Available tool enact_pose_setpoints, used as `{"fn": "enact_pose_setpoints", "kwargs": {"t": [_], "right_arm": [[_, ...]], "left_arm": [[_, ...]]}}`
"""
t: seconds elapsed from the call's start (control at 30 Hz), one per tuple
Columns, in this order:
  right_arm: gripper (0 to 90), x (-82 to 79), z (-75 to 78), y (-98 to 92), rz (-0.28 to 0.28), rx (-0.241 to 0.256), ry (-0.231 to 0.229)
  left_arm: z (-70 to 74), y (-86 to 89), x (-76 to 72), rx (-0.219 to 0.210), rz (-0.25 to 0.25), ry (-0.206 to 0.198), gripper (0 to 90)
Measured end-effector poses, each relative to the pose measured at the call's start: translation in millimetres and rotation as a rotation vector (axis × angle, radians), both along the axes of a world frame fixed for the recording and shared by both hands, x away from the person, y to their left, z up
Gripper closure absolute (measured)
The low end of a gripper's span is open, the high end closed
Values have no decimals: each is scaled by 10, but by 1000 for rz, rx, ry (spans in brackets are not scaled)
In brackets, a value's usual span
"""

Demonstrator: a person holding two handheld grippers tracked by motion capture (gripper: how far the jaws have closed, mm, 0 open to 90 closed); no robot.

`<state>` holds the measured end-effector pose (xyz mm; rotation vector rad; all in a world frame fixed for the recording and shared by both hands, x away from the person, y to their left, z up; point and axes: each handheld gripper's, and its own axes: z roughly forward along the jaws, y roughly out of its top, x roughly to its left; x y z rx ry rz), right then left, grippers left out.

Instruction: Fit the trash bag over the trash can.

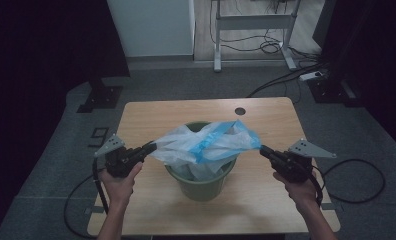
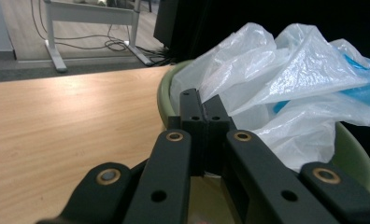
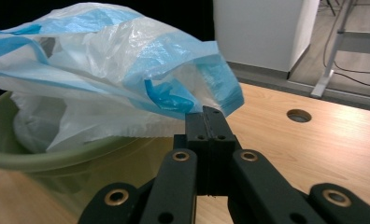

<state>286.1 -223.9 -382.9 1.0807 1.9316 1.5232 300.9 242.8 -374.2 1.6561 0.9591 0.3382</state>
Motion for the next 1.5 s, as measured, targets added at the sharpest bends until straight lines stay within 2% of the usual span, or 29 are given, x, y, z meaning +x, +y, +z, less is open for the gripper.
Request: {"fn": "enact_pose_setpoints", "kwargs": {"t": [0.17,0.23,0.3,0.43,0.57,0.67,0.83,0.9,1.0,1.07,1.17,1.37,1.43,1.5], "right_arm": [[888,-87,-89,37,41,-9,10],[784,-107,-115,43,48,-5,7],[669,-134,-106,49,30,-4,-5],[442,-225,2,57,36,17,-28],[399,-234,132,68,51,20,-28],[382,-151,216,110,70,20,-18],[385,77,251,260,93,-5,15],[487,145,245,316,94,-15,15],[797,168,241,369,94,-15,-21],[874,152,233,382,97,-26,-33],[881,110,187,374,81,-47,-28],[881,48,-8,310,80,-63,26],[880,38,-54,300,79,-67,30],[880,38,-64,292,75,-65,30]], "left_arm": [[-68,6,-91,-2,-17,10,900],[-85,-6,-108,5,-20,14,900],[-98,-17,-109,3,-23,17,900],[-109,-35,-96,3,-27,20,900],[-120,-57,-97,3,-29,24,900],[-131,-62,-98,4,-31,28,900],[-145,-35,-87,-2,-27,28,900],[-150,-26,-87,-7,-26,29,900],[-166,5,-89,-9,-21,30,900],[-186,42,-94,-17,-15,35,900],[-224,105,-105,-33,-8,44,899],[-260,145,-144,-41,2,45,864],[-233,141,-169,-41,-2,38,819],[-170,120,-213,-31,15,13,728]]}}
